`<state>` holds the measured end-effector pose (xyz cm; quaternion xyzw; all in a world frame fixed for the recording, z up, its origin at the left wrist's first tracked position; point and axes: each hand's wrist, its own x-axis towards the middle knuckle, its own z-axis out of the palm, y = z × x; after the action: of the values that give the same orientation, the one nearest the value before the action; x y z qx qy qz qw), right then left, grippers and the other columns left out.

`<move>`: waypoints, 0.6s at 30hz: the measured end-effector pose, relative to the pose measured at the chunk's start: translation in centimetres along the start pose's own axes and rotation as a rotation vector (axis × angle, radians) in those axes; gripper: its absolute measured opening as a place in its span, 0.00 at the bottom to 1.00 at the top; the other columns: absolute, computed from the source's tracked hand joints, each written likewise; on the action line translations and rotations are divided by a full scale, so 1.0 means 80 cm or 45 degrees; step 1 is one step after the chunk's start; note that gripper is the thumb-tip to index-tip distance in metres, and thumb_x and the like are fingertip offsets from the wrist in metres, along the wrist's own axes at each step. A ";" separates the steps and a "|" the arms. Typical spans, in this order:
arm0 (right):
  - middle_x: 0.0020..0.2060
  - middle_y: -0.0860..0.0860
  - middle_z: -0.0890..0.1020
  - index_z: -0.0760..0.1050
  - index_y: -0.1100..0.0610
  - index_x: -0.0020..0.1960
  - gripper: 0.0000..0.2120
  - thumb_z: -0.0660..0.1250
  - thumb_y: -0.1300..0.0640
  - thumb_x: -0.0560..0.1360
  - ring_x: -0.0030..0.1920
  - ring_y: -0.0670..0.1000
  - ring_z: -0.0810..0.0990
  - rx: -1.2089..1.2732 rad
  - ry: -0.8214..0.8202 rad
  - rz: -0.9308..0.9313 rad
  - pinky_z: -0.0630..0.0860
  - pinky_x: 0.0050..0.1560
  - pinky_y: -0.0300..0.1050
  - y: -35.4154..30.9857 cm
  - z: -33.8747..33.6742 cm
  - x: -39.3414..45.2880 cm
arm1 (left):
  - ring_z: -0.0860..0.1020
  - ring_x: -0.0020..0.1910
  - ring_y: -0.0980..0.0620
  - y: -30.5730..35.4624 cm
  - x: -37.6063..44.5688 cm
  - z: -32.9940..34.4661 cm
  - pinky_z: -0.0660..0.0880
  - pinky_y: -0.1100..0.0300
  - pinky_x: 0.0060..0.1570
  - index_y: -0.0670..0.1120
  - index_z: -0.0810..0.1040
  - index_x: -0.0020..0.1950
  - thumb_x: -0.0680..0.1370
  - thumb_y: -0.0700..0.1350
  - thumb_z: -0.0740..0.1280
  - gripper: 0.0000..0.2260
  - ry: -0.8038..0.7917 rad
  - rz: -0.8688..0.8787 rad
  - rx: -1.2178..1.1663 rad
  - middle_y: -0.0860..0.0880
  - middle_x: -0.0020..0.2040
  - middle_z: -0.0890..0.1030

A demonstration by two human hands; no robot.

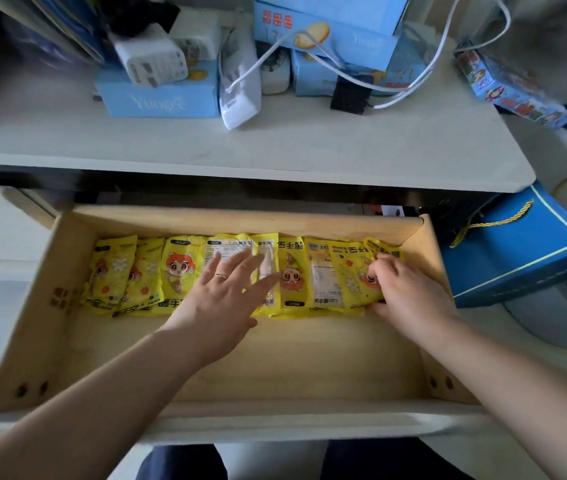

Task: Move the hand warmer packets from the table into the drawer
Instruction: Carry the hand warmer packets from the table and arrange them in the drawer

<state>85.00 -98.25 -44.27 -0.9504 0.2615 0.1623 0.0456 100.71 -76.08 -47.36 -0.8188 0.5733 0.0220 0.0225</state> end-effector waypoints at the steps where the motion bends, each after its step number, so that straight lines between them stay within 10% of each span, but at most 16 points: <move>1: 0.71 0.51 0.65 0.64 0.52 0.63 0.22 0.68 0.49 0.73 0.65 0.53 0.71 0.009 0.005 0.003 0.76 0.56 0.46 -0.002 -0.001 0.000 | 0.73 0.66 0.39 -0.009 -0.005 -0.001 0.71 0.37 0.59 0.50 0.72 0.68 0.54 0.54 0.82 0.43 -0.042 -0.042 0.007 0.41 0.66 0.75; 12: 0.77 0.51 0.37 0.47 0.46 0.76 0.48 0.70 0.37 0.67 0.77 0.57 0.46 -0.039 -0.188 -0.104 0.61 0.72 0.56 -0.020 -0.001 0.003 | 0.48 0.77 0.47 -0.021 -0.003 0.004 0.60 0.46 0.71 0.57 0.57 0.75 0.73 0.47 0.71 0.35 -0.110 -0.215 -0.213 0.49 0.78 0.52; 18: 0.77 0.53 0.37 0.42 0.47 0.77 0.49 0.67 0.35 0.68 0.77 0.56 0.39 -0.164 -0.119 -0.141 0.48 0.74 0.62 -0.032 0.006 0.007 | 0.58 0.75 0.42 -0.023 -0.004 0.007 0.65 0.43 0.67 0.54 0.64 0.73 0.67 0.46 0.77 0.38 -0.087 -0.223 -0.175 0.45 0.76 0.61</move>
<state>86.68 -96.23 -44.91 -0.9557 0.1952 0.2202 0.0055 102.33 -75.11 -47.91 -0.8641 0.4955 0.0873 -0.0122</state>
